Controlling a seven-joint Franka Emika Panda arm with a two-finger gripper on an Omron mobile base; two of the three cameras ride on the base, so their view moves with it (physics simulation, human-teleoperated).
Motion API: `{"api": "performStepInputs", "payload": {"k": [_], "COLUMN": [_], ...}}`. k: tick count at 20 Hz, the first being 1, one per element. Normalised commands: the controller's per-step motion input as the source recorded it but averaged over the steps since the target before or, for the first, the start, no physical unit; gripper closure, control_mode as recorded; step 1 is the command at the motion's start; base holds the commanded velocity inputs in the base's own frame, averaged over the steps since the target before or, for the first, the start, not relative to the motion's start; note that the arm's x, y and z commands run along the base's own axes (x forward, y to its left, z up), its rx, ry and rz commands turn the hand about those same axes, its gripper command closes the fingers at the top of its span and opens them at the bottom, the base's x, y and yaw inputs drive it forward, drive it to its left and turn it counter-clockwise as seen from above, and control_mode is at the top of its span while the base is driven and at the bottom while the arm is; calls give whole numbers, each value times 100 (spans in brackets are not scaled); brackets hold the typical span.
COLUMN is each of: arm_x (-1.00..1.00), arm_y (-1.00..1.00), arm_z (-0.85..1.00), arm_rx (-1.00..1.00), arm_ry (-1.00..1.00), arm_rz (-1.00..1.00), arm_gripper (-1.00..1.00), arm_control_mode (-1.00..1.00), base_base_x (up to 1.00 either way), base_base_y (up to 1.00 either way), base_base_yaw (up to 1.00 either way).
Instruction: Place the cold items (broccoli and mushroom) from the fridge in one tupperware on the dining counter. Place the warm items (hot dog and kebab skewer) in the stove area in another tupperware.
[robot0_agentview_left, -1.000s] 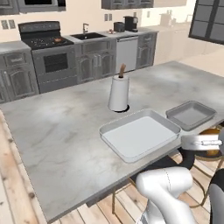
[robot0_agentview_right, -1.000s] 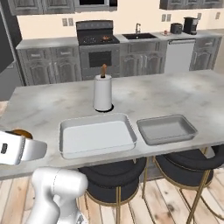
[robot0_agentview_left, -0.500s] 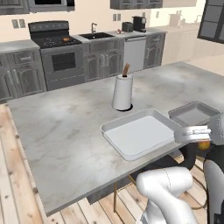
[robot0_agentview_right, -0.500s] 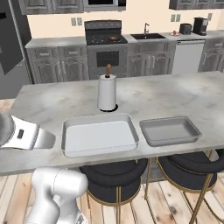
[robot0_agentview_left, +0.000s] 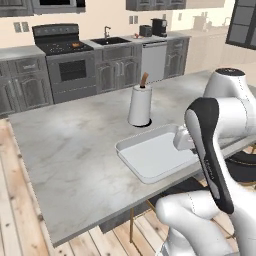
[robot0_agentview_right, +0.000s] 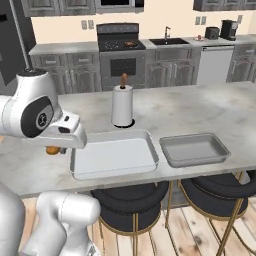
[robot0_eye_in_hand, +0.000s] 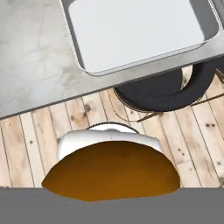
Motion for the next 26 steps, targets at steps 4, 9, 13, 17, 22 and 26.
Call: {"api": "performStepInputs", "payload": {"k": [4,9,13,17,22,26], "arm_x": [50,56,66,74,73,66], "arm_y": [0,0,0,0,0,0], "arm_z": [-68,-61,-47,-37,-39,-42], "arm_rx": [-4,0,0,0,0,0], "arm_ry": [4,0,0,13,20,20], "arm_rz": [7,21,20,14,8,4], "arm_gripper": [100,100,100,100,100,100], "arm_control_mode": [-100,-100,-100,-100,-100,-100], "base_base_x": [0,0,0,0,0,0], "base_base_y": [0,0,0,0,0,0], "base_base_yaw": [0,0,0,0,0,0]}}
